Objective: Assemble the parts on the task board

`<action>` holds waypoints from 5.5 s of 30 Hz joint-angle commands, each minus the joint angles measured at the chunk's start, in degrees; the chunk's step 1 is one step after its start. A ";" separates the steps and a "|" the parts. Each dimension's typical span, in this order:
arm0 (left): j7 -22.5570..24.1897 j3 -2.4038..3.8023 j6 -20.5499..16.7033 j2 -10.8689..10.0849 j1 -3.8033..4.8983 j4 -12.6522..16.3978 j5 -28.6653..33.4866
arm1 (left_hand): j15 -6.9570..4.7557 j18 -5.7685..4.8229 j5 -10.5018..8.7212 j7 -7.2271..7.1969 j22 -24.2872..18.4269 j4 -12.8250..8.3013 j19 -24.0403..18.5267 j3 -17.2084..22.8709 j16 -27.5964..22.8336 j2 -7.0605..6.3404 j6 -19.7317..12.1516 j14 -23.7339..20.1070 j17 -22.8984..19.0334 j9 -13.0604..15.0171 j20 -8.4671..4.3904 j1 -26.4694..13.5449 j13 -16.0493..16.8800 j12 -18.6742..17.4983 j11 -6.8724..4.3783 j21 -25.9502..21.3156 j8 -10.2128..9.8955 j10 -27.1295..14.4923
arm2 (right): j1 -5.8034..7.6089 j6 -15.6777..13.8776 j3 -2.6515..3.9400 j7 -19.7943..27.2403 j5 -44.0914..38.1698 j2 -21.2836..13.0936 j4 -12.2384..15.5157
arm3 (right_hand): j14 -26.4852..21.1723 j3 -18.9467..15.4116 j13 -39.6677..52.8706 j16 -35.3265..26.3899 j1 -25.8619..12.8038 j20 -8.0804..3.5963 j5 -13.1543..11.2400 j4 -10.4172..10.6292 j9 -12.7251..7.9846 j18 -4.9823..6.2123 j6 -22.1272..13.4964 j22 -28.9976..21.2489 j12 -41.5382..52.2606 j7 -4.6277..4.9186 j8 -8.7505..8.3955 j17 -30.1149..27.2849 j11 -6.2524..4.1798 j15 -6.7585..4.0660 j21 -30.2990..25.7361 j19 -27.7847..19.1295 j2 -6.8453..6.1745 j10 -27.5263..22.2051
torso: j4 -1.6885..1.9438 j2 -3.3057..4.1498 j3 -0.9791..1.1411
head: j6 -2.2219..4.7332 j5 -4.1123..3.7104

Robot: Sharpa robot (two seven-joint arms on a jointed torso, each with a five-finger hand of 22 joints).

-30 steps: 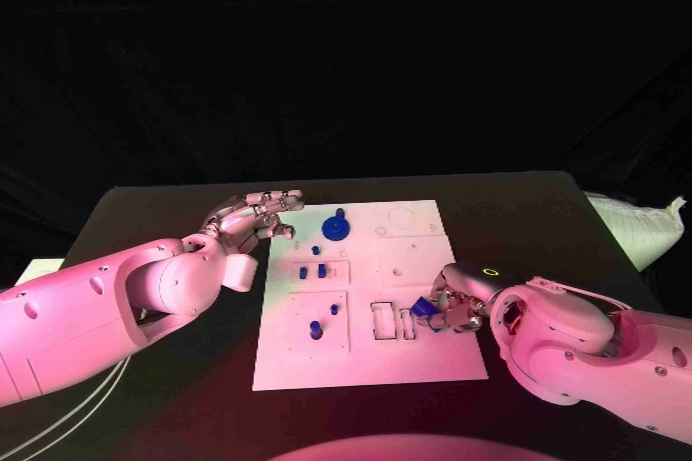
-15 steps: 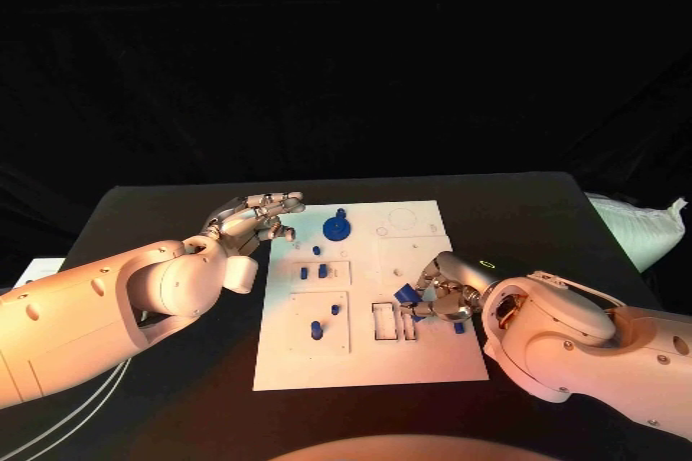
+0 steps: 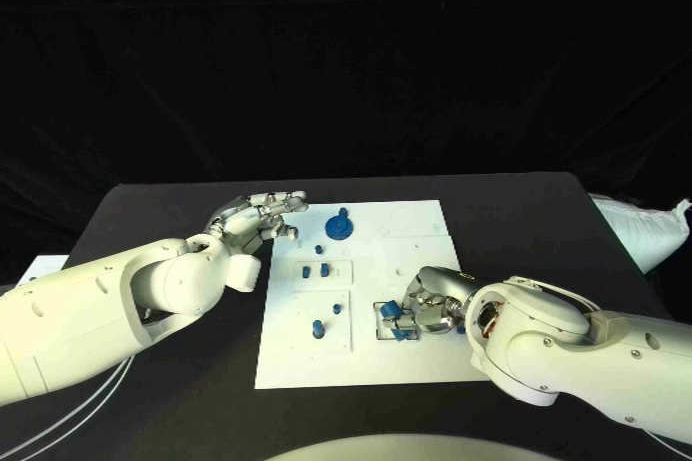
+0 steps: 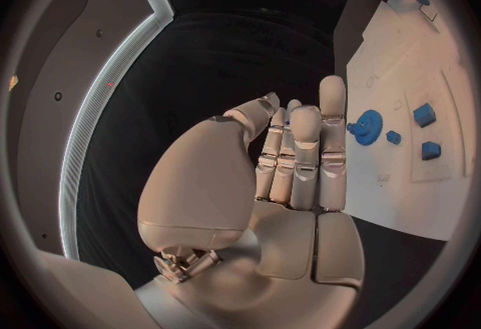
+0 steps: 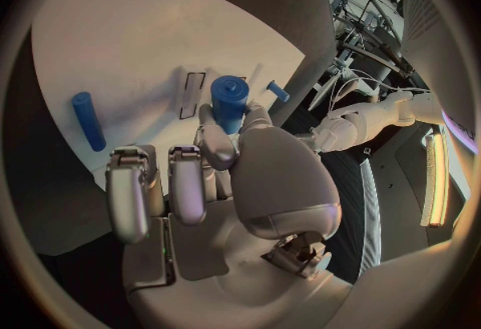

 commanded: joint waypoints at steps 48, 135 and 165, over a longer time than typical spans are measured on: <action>0.21 0.02 1.09 0.02 0.01 0.09 -0.16 | 0.06 0.63 0.13 0.07 -0.11 -0.12 0.38 -0.41 -0.01 0.20 -0.35 -0.30 -0.18 -0.10 0.04 0.27 -0.07 0.35 0.01 -0.34 0.39 -0.60 | -0.51 -2.29 -0.01 0.93 -5.68 -0.14 -0.73 | 3.93 -1.83 0.34 -0.28 3.23 -0.79 -14.71 -2.67 7.26 -1.02 1.03 10.86 -4.68 -1.35 0.21 3.23 -0.28 -0.60 0.32 3.44 -0.21 0.74 | -0.13 -0.01 0.10 | -0.17 0.02; -0.01 0.02 1.94 -0.18 -0.25 1.18 -1.38 | 0.07 0.64 0.14 0.08 -0.16 -0.12 0.38 -0.52 0.05 0.31 -0.43 -0.36 -0.29 -0.10 0.06 0.17 -0.09 0.59 0.02 -0.44 0.53 -0.75 | -1.87 2.73 -0.98 -3.11 -13.55 -5.85 -1.70 | 3.79 11.85 -1.61 -1.17 16.14 -0.49 -5.65 -4.59 3.01 -0.92 1.58 10.65 -10.63 -0.31 -7.29 3.06 0.27 -0.15 -0.11 3.20 -1.91 -0.99 | -0.57 -0.09 0.08 | -0.09 -1.81; -0.03 0.02 1.86 0.00 -0.26 1.25 -1.39 | 0.09 0.64 0.20 0.08 -0.20 0.03 0.40 -0.46 0.11 0.74 -0.52 -0.41 -0.41 -0.11 0.08 0.05 -0.13 0.79 0.02 -0.53 0.67 -0.94 | -0.62 -0.29 -0.10 -2.83 0.23 -4.68 0.63 | 4.06 25.23 -0.92 -0.58 7.79 -0.53 -0.48 -1.47 3.63 -1.08 3.12 11.30 -9.79 -0.69 -7.48 4.28 0.10 -0.28 0.30 3.59 -8.54 0.54 | -0.58 -0.10 0.06 | -0.23 -1.73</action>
